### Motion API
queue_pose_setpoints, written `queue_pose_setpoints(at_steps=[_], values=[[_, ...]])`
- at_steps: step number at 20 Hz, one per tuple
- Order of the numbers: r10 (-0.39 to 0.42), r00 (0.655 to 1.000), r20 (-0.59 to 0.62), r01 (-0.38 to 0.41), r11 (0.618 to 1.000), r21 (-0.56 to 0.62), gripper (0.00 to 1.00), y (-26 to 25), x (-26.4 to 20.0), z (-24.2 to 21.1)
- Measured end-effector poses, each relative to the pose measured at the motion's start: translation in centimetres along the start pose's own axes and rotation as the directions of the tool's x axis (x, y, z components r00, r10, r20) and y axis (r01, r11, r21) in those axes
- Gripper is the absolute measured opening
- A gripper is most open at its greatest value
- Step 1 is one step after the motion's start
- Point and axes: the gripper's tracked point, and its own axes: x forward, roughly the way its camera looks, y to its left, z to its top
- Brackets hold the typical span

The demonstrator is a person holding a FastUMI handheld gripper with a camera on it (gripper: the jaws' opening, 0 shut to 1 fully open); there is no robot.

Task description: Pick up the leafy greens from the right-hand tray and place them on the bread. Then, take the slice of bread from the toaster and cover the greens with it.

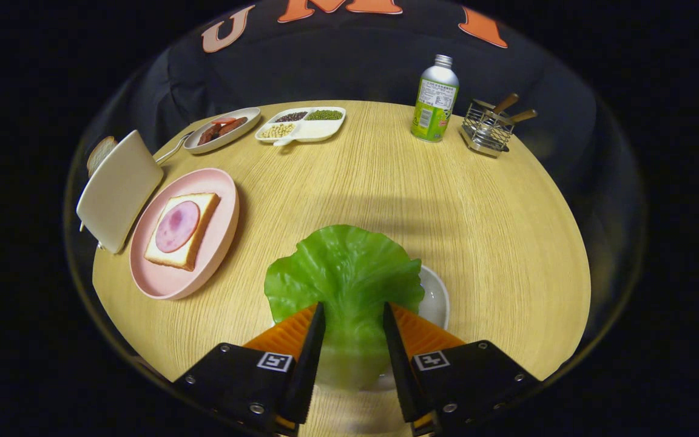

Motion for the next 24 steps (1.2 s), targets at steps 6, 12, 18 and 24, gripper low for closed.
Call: queue_pose_setpoints(at_steps=[6, 12, 18, 24], values=[[-0.010, 1.000, 0.021, 0.010, 1.000, -0.004, 0.10, 0.4, -0.2, 0.2], [0.000, 0.999, 0.053, -0.002, 0.999, 0.039, 0.01, 0.4, -0.5, 0.8], [0.008, 0.998, 0.062, -0.010, 0.999, 0.037, 0.01, 0.6, -0.8, 0.9], [0.102, 0.991, 0.087, -0.108, 0.992, 0.067, 0.18, 2.7, -1.9, 1.8]])
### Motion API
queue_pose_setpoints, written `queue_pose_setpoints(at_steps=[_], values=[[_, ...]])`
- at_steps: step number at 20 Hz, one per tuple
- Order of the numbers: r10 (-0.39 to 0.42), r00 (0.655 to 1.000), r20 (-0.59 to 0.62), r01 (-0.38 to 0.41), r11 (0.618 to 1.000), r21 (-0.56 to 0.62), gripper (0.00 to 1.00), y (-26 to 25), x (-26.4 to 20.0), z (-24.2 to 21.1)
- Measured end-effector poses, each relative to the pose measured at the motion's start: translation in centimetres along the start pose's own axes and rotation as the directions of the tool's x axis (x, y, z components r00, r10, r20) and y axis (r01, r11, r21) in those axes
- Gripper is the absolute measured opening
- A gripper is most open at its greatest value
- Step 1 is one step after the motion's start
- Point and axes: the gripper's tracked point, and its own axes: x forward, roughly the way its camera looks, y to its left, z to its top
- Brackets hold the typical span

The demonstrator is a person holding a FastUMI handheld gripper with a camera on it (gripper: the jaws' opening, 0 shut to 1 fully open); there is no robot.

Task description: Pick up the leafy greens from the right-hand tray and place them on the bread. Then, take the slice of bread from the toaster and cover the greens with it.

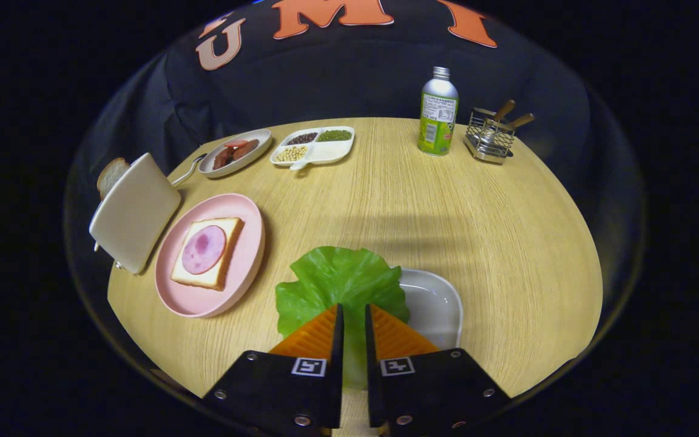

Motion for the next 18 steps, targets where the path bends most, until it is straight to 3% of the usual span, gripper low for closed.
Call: queue_pose_setpoints(at_steps=[1, 3, 5, 8, 9, 12, 13, 16, 18], values=[[-0.007, 1.000, 0.000, 0.007, 1.000, -0.028, 0.33, 0.0, 0.1, -0.1], [-0.074, 0.997, -0.032, 0.070, 0.991, -0.118, 0.53, -1.3, 0.8, -1.3], [-0.100, 0.994, -0.040, 0.091, 0.979, -0.181, 0.63, -1.3, 1.2, -1.7], [-0.077, 0.997, -0.018, 0.072, 0.974, -0.216, 0.65, -0.6, 1.5, -1.4], [-0.045, 0.999, -0.028, 0.039, 0.978, -0.207, 0.63, 0.1, 1.9, -1.8], [-0.043, 0.999, -0.016, 0.040, 0.984, -0.176, 0.29, -0.1, 1.8, -1.5], [-0.050, 0.999, -0.014, 0.047, 0.983, -0.175, 0.07, 0.1, 1.7, -1.5], [-0.075, 0.997, -0.001, 0.073, 0.980, -0.184, 0.01, 0.1, 1.8, -1.5], [-0.069, 0.998, 0.007, 0.070, 0.989, -0.129, 0.01, 0.1, 1.6, -1.3]])
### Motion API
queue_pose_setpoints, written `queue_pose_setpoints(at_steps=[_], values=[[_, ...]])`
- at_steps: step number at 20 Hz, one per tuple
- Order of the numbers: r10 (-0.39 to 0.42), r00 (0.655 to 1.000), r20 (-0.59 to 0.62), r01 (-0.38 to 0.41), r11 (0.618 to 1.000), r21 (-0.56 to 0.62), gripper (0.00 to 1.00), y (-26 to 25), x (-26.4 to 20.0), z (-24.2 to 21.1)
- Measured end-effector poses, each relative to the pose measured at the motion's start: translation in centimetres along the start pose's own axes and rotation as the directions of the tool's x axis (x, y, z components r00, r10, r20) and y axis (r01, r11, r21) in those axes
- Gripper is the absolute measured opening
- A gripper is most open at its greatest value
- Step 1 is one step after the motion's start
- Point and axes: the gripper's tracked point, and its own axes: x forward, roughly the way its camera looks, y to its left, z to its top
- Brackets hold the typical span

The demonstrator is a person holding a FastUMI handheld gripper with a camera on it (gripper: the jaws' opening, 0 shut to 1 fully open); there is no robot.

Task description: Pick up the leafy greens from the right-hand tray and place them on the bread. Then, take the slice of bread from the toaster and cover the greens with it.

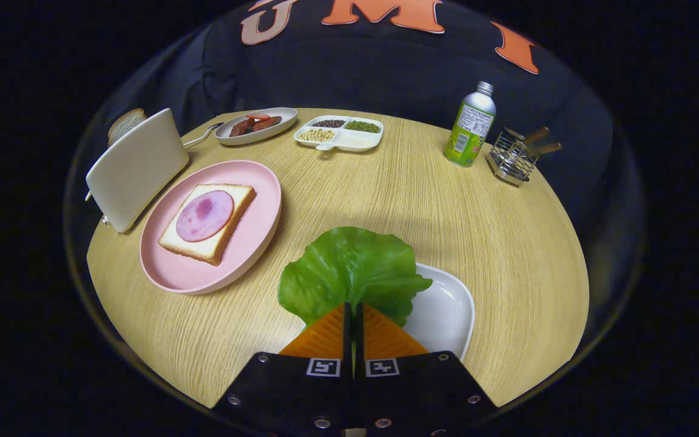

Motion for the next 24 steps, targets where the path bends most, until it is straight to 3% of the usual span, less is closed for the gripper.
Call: queue_pose_setpoints(at_steps=[9, 16, 24], values=[[0.058, 0.990, 0.128, -0.072, 0.991, 0.111, 0.01, -0.5, -4.3, 4.5], [0.163, 0.964, 0.210, -0.173, 0.984, 0.032, 0.01, 5.1, -6.6, 9.4], [0.287, 0.935, 0.210, -0.284, 0.958, -0.044, 0.01, 12.1, -6.3, 12.6]])
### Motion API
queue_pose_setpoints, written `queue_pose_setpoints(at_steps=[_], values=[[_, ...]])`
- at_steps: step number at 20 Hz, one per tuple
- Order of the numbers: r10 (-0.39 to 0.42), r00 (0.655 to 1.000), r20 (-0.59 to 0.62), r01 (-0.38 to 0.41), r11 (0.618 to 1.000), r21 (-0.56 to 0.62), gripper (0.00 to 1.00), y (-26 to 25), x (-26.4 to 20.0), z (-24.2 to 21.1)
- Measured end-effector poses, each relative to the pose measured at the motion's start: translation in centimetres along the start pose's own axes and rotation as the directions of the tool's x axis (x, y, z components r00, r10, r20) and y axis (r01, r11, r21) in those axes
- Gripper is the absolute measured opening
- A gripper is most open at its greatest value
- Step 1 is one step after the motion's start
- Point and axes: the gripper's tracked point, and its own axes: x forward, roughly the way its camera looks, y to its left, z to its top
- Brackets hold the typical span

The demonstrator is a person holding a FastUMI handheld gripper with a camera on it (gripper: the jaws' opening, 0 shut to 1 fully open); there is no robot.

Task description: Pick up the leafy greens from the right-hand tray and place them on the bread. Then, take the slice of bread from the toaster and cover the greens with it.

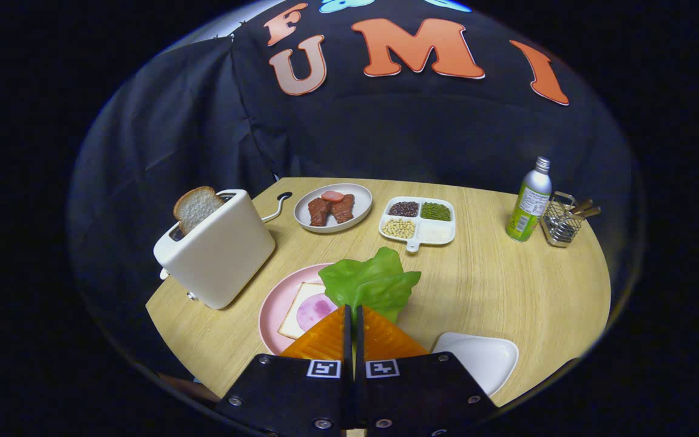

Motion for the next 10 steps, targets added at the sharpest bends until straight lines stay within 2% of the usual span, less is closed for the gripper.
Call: queue_pose_setpoints(at_steps=[10], values=[[0.132, 0.988, -0.084, -0.131, 0.991, 0.018, 0.01, 4.9, 4.3, -1.1]])
